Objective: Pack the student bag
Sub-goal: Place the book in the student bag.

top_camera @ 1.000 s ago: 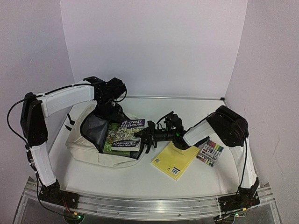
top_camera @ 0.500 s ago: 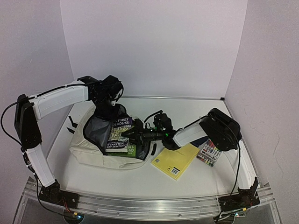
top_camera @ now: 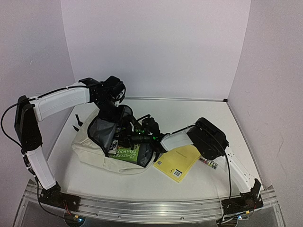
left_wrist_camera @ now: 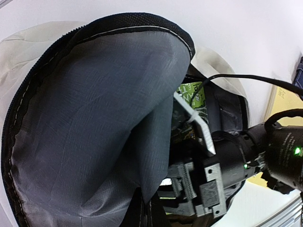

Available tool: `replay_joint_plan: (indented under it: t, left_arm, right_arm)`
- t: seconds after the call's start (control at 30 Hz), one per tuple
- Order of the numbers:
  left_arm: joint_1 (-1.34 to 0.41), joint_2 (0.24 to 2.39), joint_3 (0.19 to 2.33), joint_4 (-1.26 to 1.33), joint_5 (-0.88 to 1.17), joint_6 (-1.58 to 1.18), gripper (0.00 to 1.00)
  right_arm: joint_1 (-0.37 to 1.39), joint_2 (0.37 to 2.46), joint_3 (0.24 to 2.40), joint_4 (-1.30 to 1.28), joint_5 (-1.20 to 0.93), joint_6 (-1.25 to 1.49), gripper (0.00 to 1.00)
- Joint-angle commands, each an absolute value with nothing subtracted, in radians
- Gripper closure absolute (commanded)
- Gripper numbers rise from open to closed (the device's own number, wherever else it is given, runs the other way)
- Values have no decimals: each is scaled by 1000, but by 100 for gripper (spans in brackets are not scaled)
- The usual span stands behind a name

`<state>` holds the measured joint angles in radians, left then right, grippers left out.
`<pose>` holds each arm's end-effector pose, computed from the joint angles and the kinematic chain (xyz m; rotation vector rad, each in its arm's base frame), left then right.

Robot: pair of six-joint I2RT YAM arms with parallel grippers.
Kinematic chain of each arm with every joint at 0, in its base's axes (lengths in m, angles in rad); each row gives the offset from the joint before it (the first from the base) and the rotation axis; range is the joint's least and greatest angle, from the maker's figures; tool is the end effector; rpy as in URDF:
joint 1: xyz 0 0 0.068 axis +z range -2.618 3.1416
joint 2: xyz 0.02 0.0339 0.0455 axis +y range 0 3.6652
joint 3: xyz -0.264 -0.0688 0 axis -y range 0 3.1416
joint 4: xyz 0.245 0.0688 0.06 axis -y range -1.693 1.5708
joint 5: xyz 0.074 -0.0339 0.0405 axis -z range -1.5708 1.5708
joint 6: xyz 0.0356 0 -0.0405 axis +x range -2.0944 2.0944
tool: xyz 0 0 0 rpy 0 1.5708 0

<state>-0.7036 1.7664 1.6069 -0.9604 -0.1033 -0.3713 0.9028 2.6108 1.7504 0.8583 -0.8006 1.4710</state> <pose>0.2848 -0.2368 0.2943 0.4143 2.6638 -0.1968 0.3217 0.4490 0.1003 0.2541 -2.1914 -2.2025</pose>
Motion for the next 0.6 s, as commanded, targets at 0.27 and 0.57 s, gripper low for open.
replay_joint_plan:
  t: [0.27,0.57]
  left_arm:
    - [-712,1699,1599,-871,-85,-396,100]
    - [-712,1696,1592,-867,-92,-396,100]
  right_arm:
    - [903,2373,1518,751,-707,1411,28]
    - [903,2285,1428,545,-640,1294,46]
